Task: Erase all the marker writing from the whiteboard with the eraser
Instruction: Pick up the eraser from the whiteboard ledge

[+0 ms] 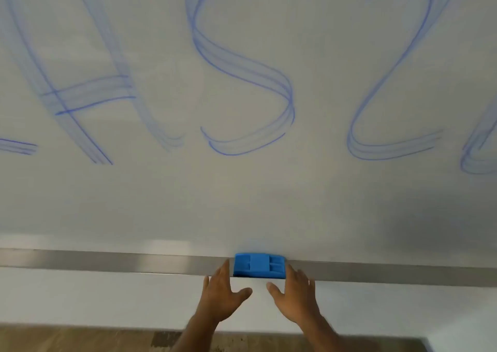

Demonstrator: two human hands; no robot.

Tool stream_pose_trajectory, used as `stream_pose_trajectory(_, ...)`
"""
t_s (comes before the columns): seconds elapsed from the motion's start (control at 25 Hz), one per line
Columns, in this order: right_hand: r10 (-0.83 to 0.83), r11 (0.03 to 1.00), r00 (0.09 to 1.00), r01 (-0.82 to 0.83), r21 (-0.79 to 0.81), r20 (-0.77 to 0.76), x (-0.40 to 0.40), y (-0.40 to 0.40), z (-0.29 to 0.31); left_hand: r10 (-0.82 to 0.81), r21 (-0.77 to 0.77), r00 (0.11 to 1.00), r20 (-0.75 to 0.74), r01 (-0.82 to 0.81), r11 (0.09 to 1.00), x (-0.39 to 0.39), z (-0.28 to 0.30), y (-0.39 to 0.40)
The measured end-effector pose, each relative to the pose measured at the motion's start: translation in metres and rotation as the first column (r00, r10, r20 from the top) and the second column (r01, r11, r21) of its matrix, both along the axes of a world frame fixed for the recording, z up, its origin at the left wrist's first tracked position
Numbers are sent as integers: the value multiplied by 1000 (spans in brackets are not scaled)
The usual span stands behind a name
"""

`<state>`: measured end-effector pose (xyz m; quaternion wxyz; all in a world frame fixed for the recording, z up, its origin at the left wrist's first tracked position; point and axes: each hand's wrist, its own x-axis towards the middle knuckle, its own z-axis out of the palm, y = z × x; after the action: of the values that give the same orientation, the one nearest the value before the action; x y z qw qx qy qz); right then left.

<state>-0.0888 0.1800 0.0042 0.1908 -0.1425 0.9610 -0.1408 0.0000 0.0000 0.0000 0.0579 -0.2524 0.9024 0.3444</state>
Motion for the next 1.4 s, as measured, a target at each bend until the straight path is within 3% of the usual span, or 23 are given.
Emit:
stream_pose_trajectory(0.32,-55,994,998,59,-95,42,-3,-7,-2,74,163,997,-23,-69,984,-14,2,16)
stream_pose_trajectory(0.48,-110,962,993,115,-248,36,-2,-3,1,166,305,983,-77,-135,943,-13,6,19)
stream_pose_trajectory(0.64,-169,866,984,176,-468,57,0,-2,13,293,405,937,-192,-196,893,-7,17,32)
stream_pose_trajectory(0.76,-295,746,953,276,-606,70,3,-4,25,416,416,844,-338,-262,871,-5,22,44)
stream_pose_trajectory(0.88,-409,526,904,346,-777,125,0,-10,36,502,399,687,-526,-322,858,-13,36,50)
stream_pose_trajectory(1.04,-564,418,822,195,-887,-84,-2,-30,76,506,416,524,-685,-289,862,-27,68,57)
stream_pose_trajectory(1.16,-611,241,791,201,-949,13,-8,-37,104,492,437,387,-780,-227,870,-33,106,54)
stream_pose_trajectory(1.24,-609,177,793,167,-970,25,-5,-37,128,468,434,290,-835,-175,884,-34,138,52)
stream_pose_trajectory(1.4,-496,45,867,-23,-999,-42,-10,-30,193,411,414,156,-898,-12,910,-32,205,43)
